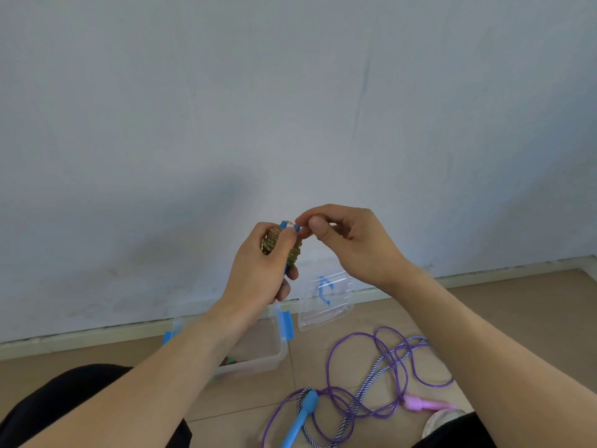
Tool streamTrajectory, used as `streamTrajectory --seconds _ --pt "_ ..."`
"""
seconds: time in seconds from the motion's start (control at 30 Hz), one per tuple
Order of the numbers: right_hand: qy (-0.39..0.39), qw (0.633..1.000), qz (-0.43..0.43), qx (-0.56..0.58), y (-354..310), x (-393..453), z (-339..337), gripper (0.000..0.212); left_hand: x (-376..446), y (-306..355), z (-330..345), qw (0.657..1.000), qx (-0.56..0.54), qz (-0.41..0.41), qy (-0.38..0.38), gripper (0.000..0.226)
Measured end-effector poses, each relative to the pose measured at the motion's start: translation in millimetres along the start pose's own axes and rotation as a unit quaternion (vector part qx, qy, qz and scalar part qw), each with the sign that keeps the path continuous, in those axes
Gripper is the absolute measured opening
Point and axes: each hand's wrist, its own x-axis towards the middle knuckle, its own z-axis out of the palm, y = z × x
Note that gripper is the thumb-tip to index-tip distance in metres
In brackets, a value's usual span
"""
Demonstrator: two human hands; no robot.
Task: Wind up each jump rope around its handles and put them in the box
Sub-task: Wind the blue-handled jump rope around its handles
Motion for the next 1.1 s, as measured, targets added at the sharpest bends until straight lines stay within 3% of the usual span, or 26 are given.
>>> streamTrajectory --seconds 0.13,0.33,0.47,0.57,0.7,0.87,0.97,1.1 --pt "0.031 0.999 -0.022 -0.034 -0.8 -2.0 10.8 0.025 -3.3 -0.4 3.8 0.999 0.012 0.038 -0.012 0.022" --pt "-0.024 0.995 0.017 -0.093 -1.7 -2.3 16.1 0.04 -0.6 -5.4 2.6 0.998 -0.001 0.059 0.012 0.02" --pt "-0.031 0.998 0.017 -0.044 0.1 -0.7 13.7 0.051 4.0 -5.4 -2.6 0.997 -0.07 -0.029 0.018 0.031" --pt "0.021 0.999 0.032 0.007 -2.1 -1.3 13.5 0.044 6.4 -4.7 -7.0 0.983 -0.136 -0.118 -0.02 0.039" --pt "0.085 0.99 0.057 0.096 -4.3 -1.1 15.3 0.041 6.3 -5.3 -5.7 0.976 -0.16 -0.137 -0.059 0.045" --pt "0.127 0.991 0.045 0.003 -0.2 -1.8 15.0 0.012 2.5 -4.8 -3.2 0.978 -0.149 -0.133 -0.056 0.041" --pt "0.098 0.993 -0.024 -0.066 3.8 -2.7 17.3 0.019 -0.5 -5.8 -1.6 0.978 -0.144 -0.135 -0.066 0.038" --pt "0.087 0.984 -0.092 -0.124 10.4 0.6 21.2 0.025 -4.9 -6.0 3.1 0.993 -0.084 -0.063 -0.05 0.031"
